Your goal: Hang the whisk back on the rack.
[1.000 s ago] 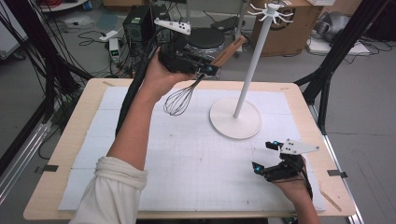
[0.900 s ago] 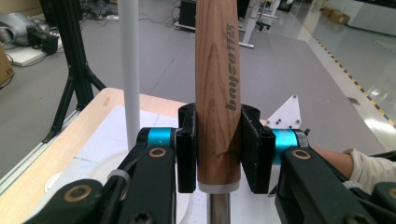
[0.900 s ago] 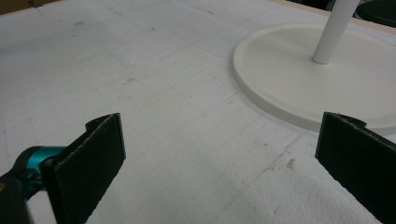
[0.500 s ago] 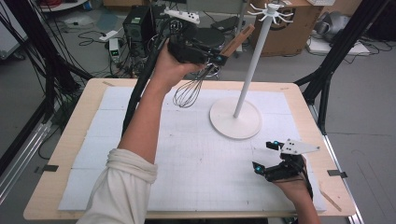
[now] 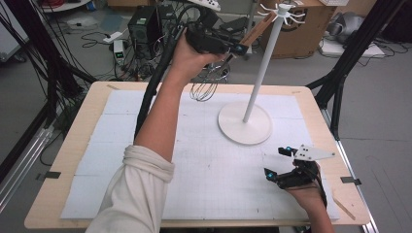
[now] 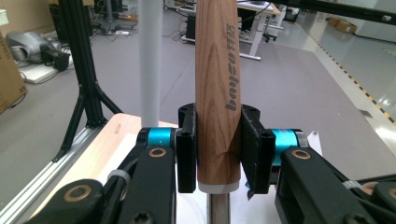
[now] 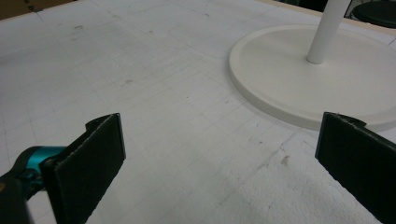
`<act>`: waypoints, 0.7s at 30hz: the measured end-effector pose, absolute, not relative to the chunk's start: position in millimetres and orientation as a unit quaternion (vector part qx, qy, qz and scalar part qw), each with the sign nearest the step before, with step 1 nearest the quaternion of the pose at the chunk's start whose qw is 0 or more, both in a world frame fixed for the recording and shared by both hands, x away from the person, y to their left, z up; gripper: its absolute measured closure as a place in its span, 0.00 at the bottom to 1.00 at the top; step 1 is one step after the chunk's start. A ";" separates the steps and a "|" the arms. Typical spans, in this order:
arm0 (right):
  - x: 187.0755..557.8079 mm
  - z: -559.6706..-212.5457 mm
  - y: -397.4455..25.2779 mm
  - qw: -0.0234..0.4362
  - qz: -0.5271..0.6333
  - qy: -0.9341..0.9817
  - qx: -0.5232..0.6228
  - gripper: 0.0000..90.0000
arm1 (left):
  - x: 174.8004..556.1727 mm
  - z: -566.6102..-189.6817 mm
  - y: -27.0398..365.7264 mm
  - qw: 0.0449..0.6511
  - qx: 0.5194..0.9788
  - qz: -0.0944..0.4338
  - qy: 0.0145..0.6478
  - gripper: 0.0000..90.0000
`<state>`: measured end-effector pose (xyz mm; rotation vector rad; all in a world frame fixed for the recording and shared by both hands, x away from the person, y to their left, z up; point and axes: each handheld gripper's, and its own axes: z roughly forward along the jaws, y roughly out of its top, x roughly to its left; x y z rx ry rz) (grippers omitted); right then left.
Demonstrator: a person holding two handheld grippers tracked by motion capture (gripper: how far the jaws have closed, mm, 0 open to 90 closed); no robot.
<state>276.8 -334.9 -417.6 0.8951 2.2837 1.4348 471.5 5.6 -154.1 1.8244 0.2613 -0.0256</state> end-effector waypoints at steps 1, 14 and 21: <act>276.8 -417.6 -334.9 0.149 0.499 0.795 0.311 0.00 | 472.5 -154.7 4.8 0.603 0.790 -0.011 0.112 0.78; 276.9 -418.3 -332.8 0.146 0.498 0.797 0.310 0.00 | 480.6 -164.4 -4.1 0.592 0.797 -0.008 0.123 0.78; 277.3 -419.0 -332.4 0.149 0.498 0.797 0.306 0.00 | 483.9 -170.3 -9.7 0.578 0.806 -0.003 0.130 0.78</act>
